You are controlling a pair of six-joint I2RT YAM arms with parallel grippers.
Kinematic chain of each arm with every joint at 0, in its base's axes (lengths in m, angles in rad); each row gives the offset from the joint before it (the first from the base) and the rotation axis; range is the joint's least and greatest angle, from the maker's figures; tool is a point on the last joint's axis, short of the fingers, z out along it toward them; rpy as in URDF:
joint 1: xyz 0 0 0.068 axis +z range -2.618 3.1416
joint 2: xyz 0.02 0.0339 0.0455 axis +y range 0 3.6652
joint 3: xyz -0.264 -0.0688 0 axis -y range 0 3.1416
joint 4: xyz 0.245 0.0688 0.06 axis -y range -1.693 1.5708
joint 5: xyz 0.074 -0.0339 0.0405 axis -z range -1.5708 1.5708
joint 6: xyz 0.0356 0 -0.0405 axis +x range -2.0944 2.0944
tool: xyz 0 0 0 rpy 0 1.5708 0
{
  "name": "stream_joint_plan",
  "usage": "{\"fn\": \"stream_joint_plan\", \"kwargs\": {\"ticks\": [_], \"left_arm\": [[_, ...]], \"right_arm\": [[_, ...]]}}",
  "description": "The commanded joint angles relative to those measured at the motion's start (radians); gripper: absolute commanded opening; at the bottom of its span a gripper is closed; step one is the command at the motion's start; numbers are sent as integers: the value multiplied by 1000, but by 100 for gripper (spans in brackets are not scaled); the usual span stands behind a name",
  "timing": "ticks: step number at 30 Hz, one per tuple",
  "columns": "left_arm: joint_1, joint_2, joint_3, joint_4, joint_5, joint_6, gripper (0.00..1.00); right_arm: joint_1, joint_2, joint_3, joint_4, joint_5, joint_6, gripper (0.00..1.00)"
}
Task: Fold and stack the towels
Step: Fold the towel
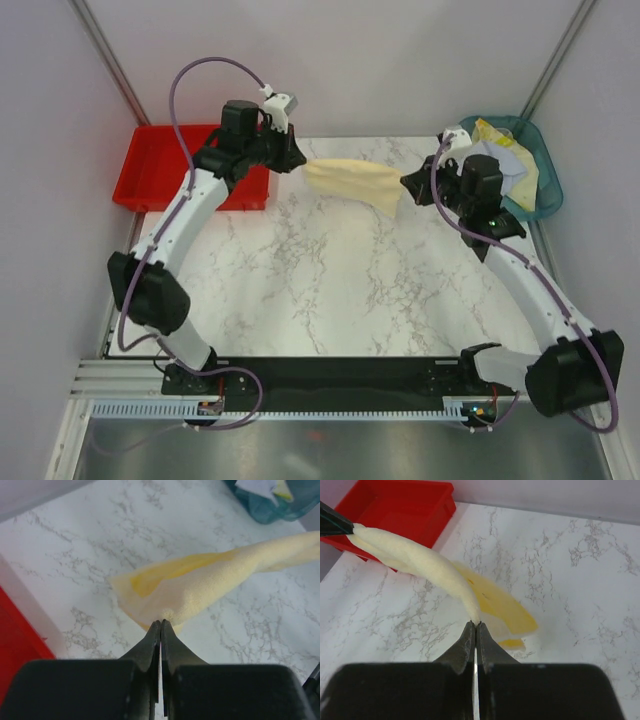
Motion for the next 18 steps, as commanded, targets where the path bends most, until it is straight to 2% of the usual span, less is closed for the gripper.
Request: {"fn": "stream_joint_plan", "kwargs": {"ticks": [1,7,11,16,18], "left_arm": [[-69,-110,-131,30,-14,-30,2],[-188,-337,-320,30,-69,-58,2],[-218,-411,-359,-7,-117,-113,2],[-216,-323,-287,-77,-233,-111,2],[-206,-222,-259,-86,-285,-107,2]], "right_arm": [[7,-154,-102,-71,20,7,0],[15,-377,-179,-193,4,33,0],[16,-489,-182,-241,-17,49,0],[16,-406,-200,-220,14,30,0],[16,-316,-211,-165,14,30,0]]}}
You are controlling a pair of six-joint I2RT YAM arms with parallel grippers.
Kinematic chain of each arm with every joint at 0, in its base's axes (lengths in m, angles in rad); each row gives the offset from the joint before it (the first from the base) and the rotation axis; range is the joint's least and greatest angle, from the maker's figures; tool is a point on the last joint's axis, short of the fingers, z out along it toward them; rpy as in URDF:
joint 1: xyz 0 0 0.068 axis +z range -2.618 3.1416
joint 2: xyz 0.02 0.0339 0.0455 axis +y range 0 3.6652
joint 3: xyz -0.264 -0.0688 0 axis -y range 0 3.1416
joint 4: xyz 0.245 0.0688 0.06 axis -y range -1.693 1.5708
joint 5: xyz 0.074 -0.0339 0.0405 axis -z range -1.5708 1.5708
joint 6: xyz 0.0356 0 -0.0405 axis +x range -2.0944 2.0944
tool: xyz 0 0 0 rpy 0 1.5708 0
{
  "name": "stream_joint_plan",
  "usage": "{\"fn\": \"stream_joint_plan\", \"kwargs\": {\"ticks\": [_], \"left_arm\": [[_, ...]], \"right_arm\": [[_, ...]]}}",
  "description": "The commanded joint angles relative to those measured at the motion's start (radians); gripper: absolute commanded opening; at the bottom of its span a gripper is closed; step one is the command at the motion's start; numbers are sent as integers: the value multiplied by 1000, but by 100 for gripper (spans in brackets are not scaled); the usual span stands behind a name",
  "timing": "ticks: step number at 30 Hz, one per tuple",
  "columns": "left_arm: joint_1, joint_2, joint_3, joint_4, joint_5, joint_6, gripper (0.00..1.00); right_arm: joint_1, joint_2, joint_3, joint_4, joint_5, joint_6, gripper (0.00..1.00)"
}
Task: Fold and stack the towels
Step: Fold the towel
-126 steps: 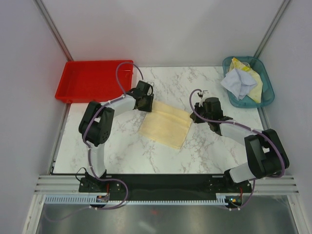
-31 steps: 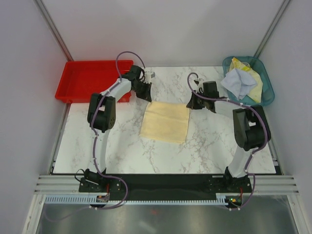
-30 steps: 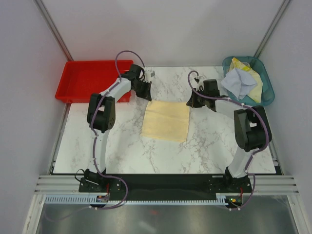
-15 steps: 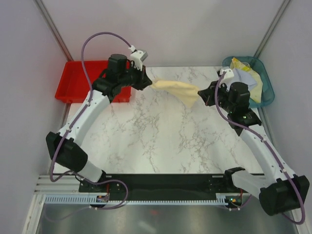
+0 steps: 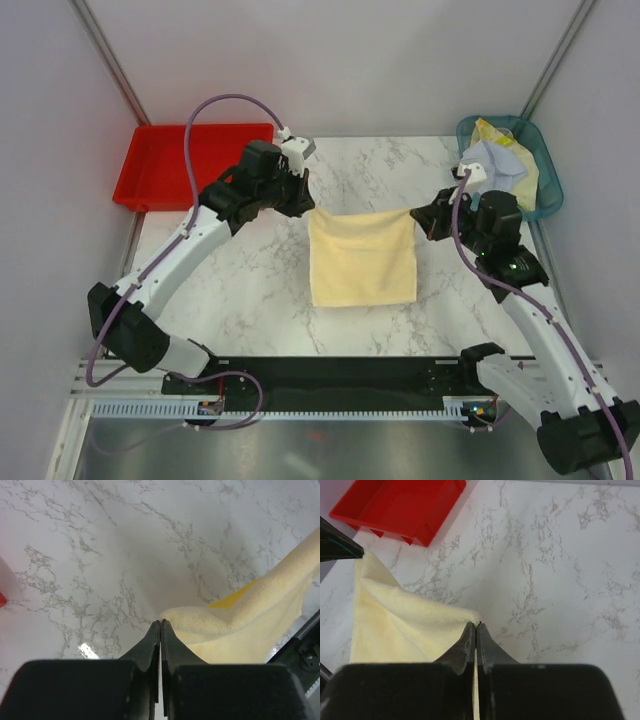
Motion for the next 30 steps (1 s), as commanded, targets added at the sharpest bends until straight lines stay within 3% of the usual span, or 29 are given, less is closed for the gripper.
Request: {"fn": "stream_joint_plan", "kwargs": {"ticks": [1,6,11,14,20,30], "left_arm": [[40,137,87,-25,-119,-30,2],[149,437,183,-9,-64,-42,2],[226,671,367,18,21,-18,2],[249,785,485,23,81,2,2],[255,853,590,23,159,63,2],[253,707,405,40,156,65,2]], "right_arm": [[3,140,-42,78,25,3,0],[1,436,-73,346,57,42,0],[1,822,93,432,-18,35,0],[-10,913,160,435,-13,-5,0],[-17,978,222,420,-19,-71,0],[-17,871,193,339,25,-154,0]]}}
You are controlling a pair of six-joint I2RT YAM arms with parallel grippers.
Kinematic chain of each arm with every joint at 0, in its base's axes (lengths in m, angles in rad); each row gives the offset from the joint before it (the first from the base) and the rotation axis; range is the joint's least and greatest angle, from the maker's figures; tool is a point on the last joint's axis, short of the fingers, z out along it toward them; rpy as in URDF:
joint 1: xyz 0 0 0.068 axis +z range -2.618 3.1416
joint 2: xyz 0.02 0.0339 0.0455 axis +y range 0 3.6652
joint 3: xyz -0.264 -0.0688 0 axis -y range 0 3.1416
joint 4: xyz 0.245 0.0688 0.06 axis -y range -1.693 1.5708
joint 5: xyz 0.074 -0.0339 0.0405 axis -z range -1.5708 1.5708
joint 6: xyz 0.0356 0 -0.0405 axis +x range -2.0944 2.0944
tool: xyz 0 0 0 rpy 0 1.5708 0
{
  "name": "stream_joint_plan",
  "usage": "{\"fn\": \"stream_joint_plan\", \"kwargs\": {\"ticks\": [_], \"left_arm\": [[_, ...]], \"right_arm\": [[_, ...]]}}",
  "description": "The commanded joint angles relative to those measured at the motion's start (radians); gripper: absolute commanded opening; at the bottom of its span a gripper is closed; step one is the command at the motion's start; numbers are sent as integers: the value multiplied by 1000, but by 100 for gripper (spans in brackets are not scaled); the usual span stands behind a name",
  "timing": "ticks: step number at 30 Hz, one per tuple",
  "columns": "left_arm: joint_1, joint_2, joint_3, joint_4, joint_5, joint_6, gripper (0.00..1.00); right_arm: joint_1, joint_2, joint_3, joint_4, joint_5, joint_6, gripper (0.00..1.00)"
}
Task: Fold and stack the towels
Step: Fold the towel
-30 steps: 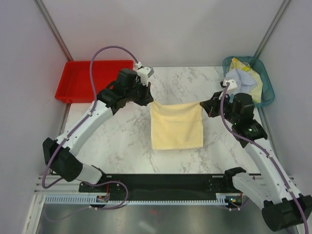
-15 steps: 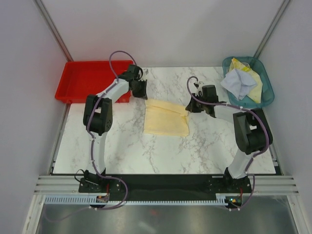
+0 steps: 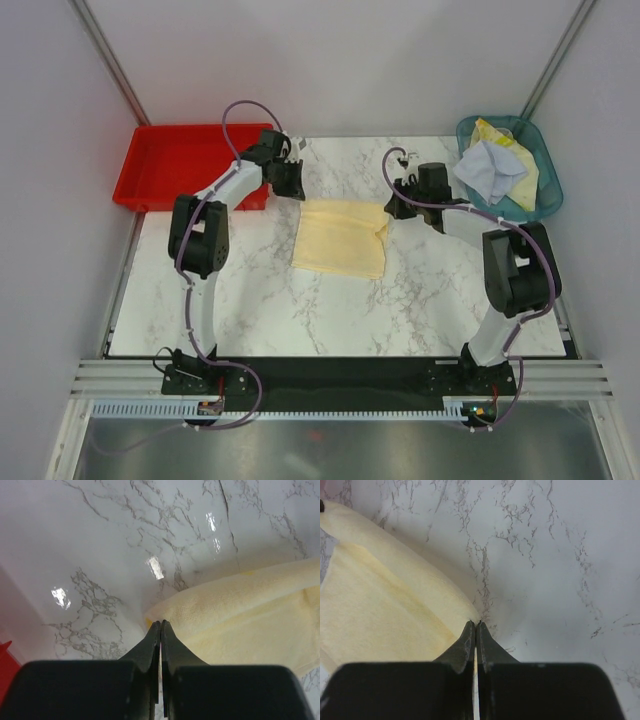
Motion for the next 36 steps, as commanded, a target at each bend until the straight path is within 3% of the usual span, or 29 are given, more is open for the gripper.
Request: {"fn": "stream_joint_plan", "kwargs": {"ticks": [1,11,23,36], "left_arm": [[-3,-119,-59,26,37,36,2],[-3,-162,-136,86,75,22,2],[-1,-234,-234,106,53,20,2],[-7,-320,-358,118,35,-3,2]], "right_arm": [[0,-89,-2,-10,17,-58,0],[0,-96,-34,-22,-90,-175,4],[-1,-180,-169,99,-21,-270,0],[26,-320,-232,85,-79,-249,0]]}}
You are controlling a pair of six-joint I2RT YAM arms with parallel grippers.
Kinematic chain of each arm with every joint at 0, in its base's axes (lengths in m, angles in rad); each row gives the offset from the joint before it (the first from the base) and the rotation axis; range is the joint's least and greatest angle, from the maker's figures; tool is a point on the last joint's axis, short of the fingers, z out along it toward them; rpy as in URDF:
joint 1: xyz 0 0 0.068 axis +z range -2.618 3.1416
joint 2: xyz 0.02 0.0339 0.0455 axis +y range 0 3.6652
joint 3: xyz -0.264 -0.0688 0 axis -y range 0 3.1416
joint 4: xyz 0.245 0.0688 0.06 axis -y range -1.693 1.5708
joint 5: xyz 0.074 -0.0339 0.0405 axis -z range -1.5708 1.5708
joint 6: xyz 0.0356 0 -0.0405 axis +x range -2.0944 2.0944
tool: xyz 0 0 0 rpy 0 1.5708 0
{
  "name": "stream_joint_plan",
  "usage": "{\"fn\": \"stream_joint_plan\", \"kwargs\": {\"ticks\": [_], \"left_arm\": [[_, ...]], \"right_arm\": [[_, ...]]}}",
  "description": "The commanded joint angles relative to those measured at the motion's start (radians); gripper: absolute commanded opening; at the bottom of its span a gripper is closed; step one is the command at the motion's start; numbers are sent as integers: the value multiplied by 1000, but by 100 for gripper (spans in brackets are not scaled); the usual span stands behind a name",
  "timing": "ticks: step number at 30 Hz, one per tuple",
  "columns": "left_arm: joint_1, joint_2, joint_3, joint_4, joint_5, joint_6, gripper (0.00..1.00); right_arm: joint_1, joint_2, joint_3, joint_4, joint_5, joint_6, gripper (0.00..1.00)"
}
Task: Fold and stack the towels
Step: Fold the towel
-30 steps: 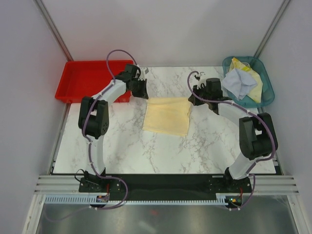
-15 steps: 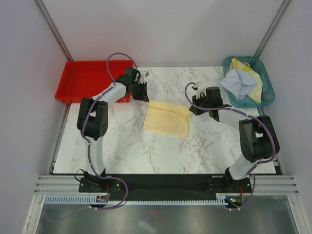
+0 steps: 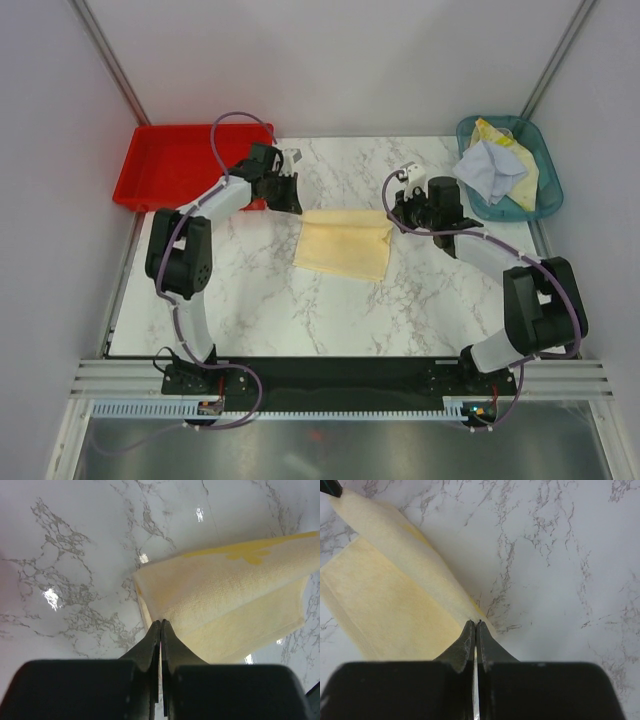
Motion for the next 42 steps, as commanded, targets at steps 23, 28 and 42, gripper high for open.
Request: {"fn": "stream_joint_plan", "kwargs": {"ticks": [23,28,42], "left_arm": [[-40,-226,-274,30,-55,-50,2],[-60,-252,-319,33,-81,-65,2],[-103,-259,-375,-4,-233,-81,17]], "right_arm": [[97,-216,-134,-165,63,139,0],[115,-268,-182,-190,71,231,2],[141,-292,-295,-266,168,383,28]]}}
